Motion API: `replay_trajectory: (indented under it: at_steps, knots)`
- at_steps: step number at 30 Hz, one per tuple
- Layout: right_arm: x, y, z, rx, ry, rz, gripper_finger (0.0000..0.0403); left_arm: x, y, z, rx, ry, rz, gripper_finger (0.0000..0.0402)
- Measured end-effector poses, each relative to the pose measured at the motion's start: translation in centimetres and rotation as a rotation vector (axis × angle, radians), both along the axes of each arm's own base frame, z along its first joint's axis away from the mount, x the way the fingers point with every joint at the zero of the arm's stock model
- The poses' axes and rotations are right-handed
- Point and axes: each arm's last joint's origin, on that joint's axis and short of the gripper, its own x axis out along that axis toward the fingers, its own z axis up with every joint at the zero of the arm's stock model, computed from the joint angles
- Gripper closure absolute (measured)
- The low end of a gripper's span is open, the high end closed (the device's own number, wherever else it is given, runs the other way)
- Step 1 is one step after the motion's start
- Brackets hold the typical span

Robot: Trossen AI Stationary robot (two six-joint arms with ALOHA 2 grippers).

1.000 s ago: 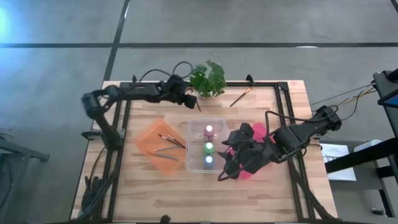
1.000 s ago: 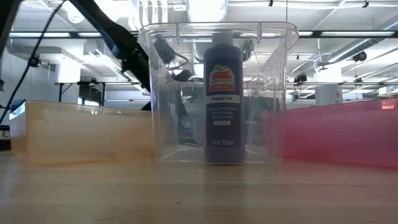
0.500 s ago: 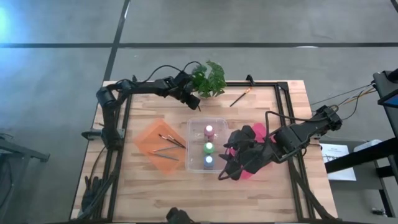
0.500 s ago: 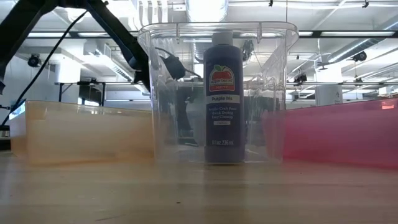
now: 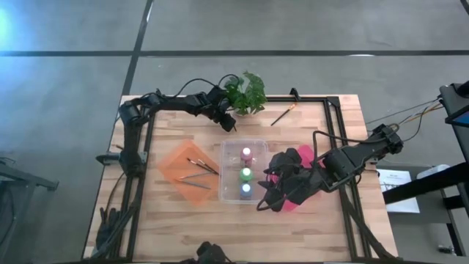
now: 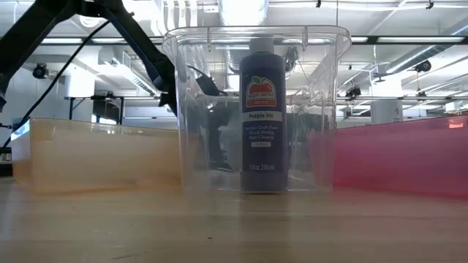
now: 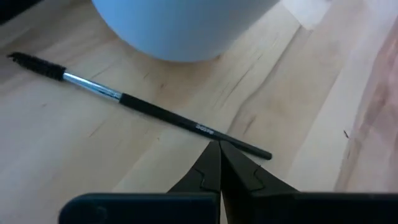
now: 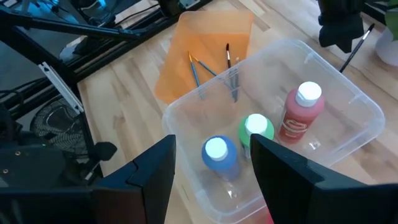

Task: Pick & Place Paint Supplies
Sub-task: Put the black lash brush into the orange bin

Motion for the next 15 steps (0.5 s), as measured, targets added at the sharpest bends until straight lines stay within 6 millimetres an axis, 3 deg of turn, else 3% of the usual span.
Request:
replay_trajectory:
  at_steps: [9,15]
  knots:
    - [0.1,-0.3,-0.1,0.003,0.005,-0.022,0.02,0.4,0.9,0.8,0.042,-0.04,0.006,0.0399]
    - [0.1,-0.6,-0.1,0.0,0.016,-0.034,0.02,1.5,1.7,0.0,0.037,-0.004,0.005,0.0399]
